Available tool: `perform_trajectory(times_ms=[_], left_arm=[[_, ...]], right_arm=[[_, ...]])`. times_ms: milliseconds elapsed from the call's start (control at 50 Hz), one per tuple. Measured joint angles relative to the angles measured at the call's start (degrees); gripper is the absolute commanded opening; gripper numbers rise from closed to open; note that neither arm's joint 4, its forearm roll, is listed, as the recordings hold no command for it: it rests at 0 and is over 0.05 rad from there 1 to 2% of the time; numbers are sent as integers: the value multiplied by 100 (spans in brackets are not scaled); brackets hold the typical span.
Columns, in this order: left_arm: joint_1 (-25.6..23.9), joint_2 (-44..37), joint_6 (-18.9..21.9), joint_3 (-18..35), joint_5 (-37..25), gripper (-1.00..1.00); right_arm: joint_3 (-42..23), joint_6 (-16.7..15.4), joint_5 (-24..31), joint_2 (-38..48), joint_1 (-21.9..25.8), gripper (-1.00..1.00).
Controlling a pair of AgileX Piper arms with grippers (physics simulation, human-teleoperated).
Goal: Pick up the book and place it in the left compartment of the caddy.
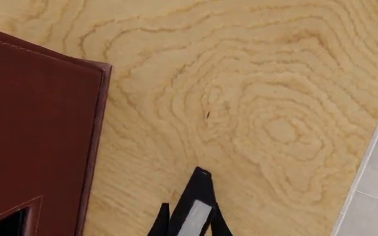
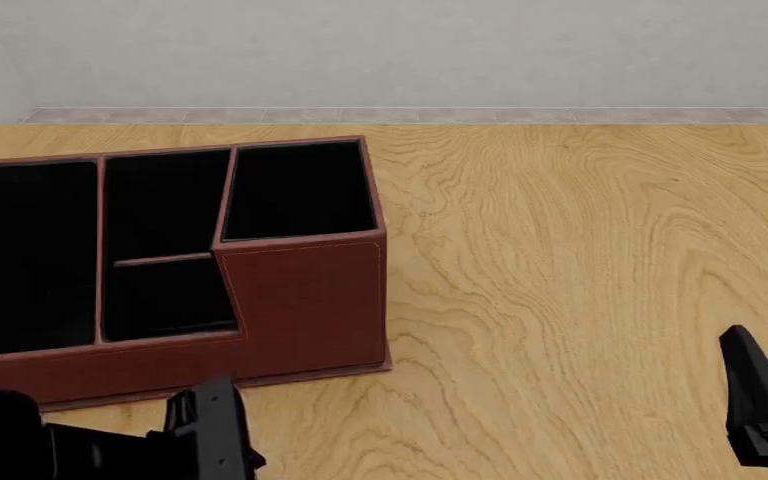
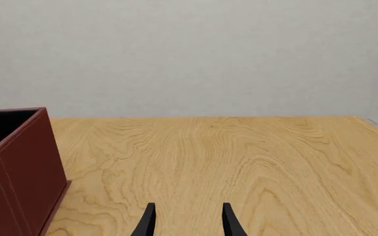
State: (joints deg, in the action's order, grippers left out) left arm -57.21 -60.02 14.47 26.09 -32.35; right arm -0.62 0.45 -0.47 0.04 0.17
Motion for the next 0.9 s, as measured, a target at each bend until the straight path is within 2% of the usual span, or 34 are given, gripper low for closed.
perform_trajectory(times_ms=[180, 380, 500, 780, 900], left_arm=[[-20, 214, -60, 203, -201, -100], [-66, 529, 99, 560, -356, -100], [-334, 723, -94, 863, -464, -100], [-999, 1215, -835, 1667, -609, -100], [-1074, 1463, -1006, 1990, -545, -100]], right_arm=[[2, -2, 0, 0, 0, 100], [10, 7, -10, 0, -9, 100], [6, 20, -10, 0, -19, 100], [6, 48, -12, 0, -29, 100], [6, 55, -12, 0, -33, 100]])
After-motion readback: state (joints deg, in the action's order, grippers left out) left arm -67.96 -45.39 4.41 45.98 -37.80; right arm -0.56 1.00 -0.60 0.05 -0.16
